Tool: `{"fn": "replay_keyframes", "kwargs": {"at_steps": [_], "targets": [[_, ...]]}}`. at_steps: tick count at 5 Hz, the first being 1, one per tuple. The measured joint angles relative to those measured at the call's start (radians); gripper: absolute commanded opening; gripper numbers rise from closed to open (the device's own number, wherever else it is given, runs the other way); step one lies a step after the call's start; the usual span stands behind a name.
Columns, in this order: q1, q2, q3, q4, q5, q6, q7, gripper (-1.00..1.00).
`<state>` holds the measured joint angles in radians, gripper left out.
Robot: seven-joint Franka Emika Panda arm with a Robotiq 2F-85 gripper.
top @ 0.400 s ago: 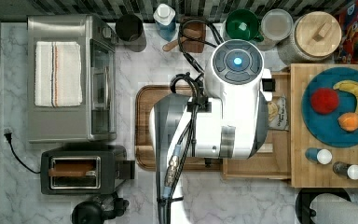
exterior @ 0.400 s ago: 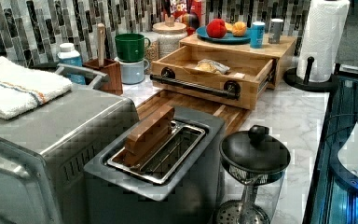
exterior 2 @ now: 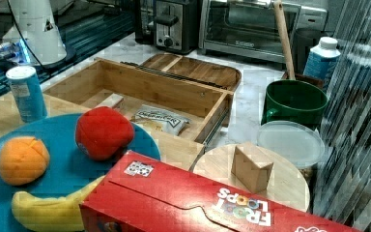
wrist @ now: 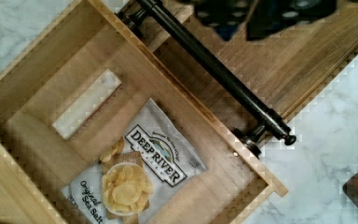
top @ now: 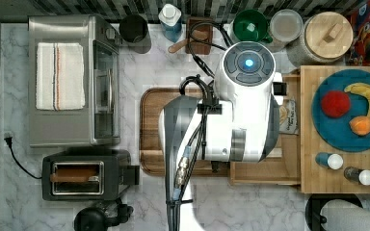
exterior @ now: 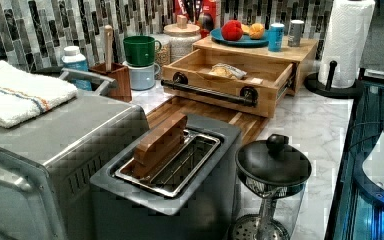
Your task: Close the drawer.
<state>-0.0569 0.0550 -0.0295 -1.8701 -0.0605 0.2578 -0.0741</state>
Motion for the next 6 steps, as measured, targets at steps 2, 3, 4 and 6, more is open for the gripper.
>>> {"fn": "replay_keyframes", "kwargs": {"at_steps": [2,3,4,6], "targets": [[-0.025,-0.011,0.030,-0.044,-0.006,-0.004,-0.174,1.00],[-0.020,-0.039,0.042,-0.097,-0.019,0.023,-0.343,1.00],[-0.014,-0.071,0.070,-0.151,-0.087,0.076,-0.442,0.44],[0.016,-0.130,0.139,-0.243,-0.105,0.177,-0.497,-1.00]]}}
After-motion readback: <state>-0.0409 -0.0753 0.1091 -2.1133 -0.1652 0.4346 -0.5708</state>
